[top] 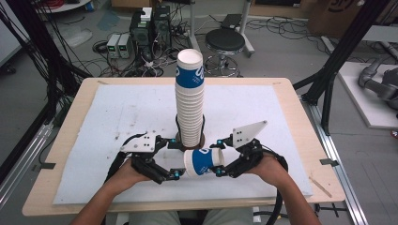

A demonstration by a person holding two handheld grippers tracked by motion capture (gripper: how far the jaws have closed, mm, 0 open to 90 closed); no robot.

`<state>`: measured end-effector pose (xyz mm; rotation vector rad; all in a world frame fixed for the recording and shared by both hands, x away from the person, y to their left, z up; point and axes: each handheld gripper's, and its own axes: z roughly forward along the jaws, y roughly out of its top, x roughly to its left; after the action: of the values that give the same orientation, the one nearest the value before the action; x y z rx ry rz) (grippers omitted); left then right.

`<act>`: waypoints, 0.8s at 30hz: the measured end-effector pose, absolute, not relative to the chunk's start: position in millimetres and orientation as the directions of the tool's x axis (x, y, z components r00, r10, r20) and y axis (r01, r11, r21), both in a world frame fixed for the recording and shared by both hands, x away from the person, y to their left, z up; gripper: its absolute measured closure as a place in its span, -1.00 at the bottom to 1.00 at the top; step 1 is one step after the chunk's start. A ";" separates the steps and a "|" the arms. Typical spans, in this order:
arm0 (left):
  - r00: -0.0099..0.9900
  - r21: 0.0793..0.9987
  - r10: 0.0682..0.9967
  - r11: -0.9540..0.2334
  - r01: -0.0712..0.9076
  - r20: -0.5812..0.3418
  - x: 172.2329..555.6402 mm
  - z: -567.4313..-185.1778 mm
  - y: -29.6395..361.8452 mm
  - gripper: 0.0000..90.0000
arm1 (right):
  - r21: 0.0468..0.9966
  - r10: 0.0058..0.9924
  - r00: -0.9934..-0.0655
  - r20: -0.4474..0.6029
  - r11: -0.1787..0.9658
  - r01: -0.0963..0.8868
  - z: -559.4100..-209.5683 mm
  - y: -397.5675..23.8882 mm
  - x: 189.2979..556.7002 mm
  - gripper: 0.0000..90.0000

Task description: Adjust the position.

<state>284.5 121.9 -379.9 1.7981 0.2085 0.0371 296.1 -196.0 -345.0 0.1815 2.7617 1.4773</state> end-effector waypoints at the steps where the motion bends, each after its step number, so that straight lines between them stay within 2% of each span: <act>1: 0.983 0.968 0.162 -0.217 0.123 -0.089 284.4 -380.4 122.0 -0.63 | 0.837 0.106 -0.993 0.055 0.537 0.104 -346.6 -197.2 295.8 -0.31; 24: 0.986 0.981 0.112 -0.141 0.136 -0.121 282.4 -385.9 111.4 -0.66 | 0.929 0.069 -0.984 0.166 0.324 0.179 -374.7 -208.3 295.1 -0.31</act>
<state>282.4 111.4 -385.9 1.7158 0.1864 -0.0216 295.1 -208.3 -374.7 0.2474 2.6322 1.8683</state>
